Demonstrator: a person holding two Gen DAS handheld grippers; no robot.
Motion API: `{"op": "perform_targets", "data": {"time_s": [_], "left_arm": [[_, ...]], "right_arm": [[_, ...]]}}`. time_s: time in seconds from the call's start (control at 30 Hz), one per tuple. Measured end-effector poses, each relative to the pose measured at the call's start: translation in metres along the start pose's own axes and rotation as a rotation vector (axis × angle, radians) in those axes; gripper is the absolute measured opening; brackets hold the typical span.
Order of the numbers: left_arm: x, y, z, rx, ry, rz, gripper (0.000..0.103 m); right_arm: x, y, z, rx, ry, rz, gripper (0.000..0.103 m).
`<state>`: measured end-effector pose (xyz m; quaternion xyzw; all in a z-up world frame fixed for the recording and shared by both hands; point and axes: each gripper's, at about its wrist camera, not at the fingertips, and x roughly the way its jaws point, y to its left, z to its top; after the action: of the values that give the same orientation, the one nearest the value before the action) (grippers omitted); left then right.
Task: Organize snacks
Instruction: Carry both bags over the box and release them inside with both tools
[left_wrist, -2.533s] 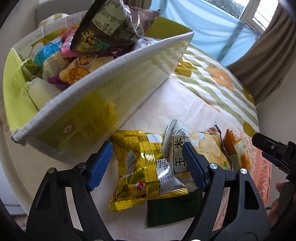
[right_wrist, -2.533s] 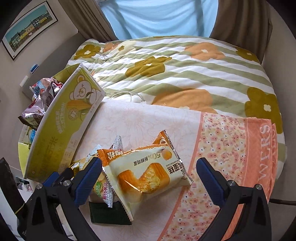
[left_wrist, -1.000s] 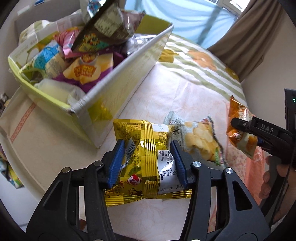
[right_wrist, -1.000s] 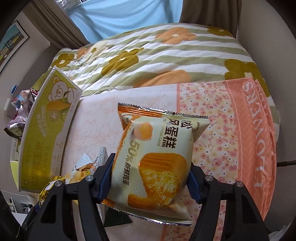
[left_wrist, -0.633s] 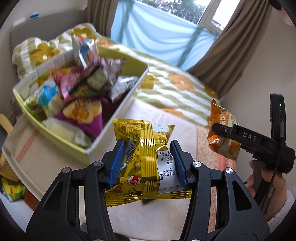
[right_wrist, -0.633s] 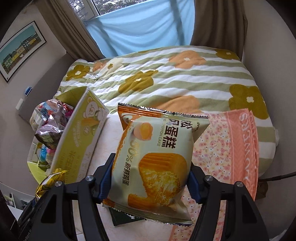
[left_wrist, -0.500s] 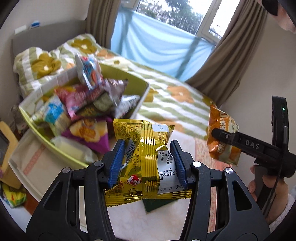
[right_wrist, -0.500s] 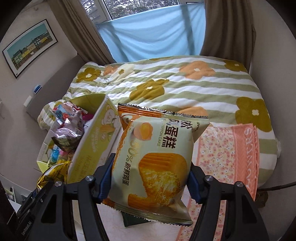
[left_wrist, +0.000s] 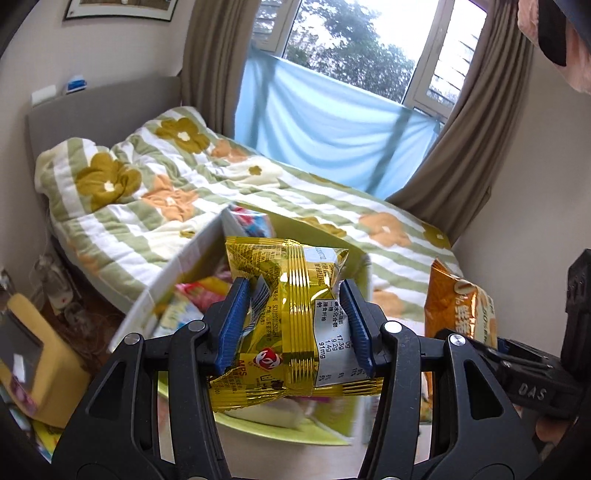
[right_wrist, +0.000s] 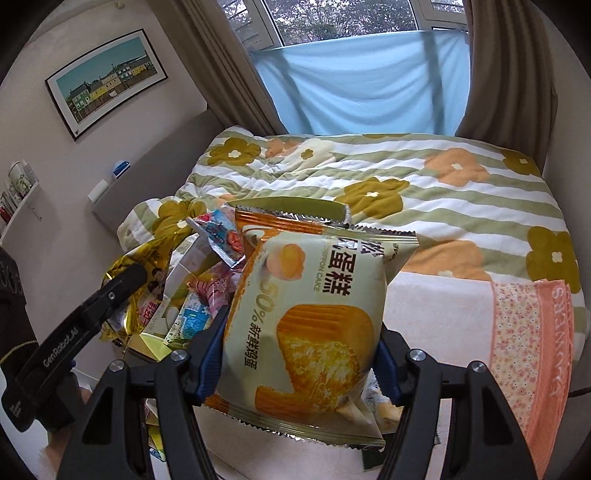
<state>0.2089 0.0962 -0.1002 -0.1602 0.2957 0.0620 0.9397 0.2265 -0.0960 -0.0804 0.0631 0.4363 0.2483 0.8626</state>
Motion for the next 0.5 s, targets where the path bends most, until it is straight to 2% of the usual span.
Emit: {"op": "perform_targets", "data": {"time_s": [0.23,0.33,0.37,0.43,0.47,0.5], "left_arm": [[0.038,0.059,0.022,0.05,0.101,-0.044,0.047],[0.057,0.077,0.026,0.075,0.163,-0.118,0.048],[0.062,0.08,0.025,0.08,0.177,-0.129,0.052],[0.07,0.085,0.025,0.096,0.201,-0.141,0.07],[0.073,0.088,0.025,0.111,0.206,-0.131,0.09],[0.074,0.09,0.025,0.125,0.197,-0.118,0.1]], "right_arm": [[0.032,0.049,-0.007,0.038,0.019,-0.051,0.064],[0.042,0.059,-0.011,0.066,0.025,-0.089,0.064],[0.045,0.061,-0.013,0.079,0.025,-0.103,0.064],[0.052,0.066,-0.017,0.106,0.029,-0.129,0.064],[0.054,0.067,-0.02,0.117,0.029,-0.139,0.064],[0.057,0.069,-0.022,0.128,0.034,-0.151,0.064]]}}
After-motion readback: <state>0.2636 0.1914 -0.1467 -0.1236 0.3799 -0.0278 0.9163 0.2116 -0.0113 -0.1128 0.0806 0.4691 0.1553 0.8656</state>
